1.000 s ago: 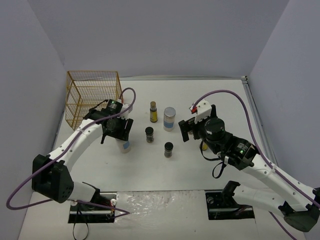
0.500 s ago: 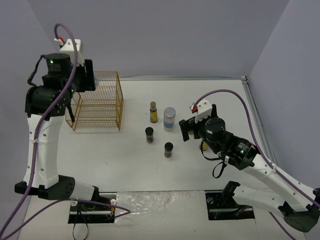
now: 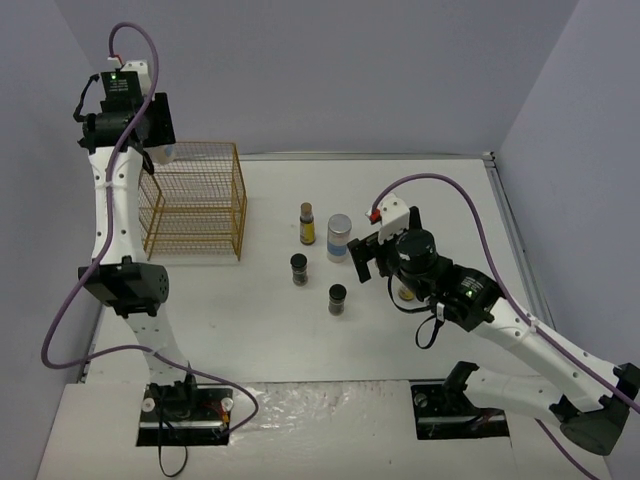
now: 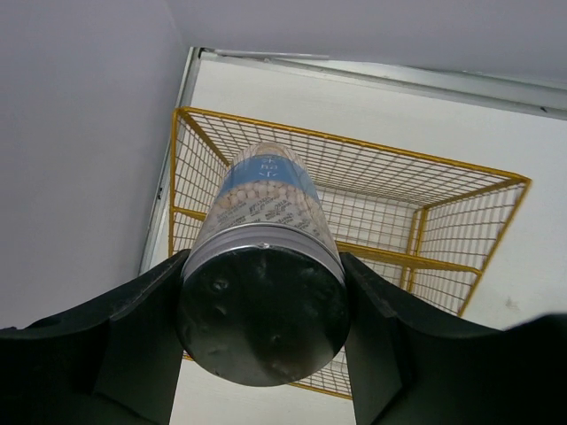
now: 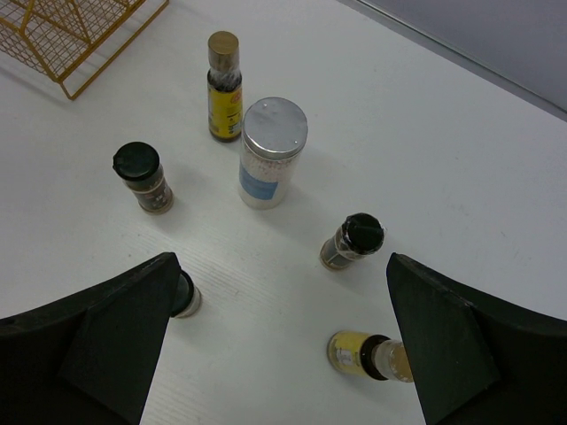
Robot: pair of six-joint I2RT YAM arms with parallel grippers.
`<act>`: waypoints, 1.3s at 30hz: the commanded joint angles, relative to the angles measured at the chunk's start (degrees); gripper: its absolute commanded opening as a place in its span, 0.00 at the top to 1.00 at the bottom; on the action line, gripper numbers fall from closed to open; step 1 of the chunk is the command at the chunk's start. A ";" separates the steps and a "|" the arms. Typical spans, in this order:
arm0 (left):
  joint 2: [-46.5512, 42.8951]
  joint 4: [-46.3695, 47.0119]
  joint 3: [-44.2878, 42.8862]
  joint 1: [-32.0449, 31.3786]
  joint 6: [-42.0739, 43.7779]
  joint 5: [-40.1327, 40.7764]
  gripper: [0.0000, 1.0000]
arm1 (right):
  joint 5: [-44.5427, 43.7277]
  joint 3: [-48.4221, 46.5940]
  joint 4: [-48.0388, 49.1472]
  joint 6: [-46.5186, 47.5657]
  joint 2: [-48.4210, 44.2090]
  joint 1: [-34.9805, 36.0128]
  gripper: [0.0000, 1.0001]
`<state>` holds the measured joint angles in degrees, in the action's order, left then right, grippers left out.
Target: Organize the condiment bottles
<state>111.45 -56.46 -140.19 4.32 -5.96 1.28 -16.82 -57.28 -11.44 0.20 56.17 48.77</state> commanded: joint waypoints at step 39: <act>7.11 1.51 -1.98 4.75 3.04 -5.58 0.97 | 2.05 1.39 2.76 -2.70 3.80 -1.05 0.00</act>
<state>117.08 -53.87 -136.53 8.64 -3.16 -4.13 -14.71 -56.63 -11.39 -1.56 60.16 48.03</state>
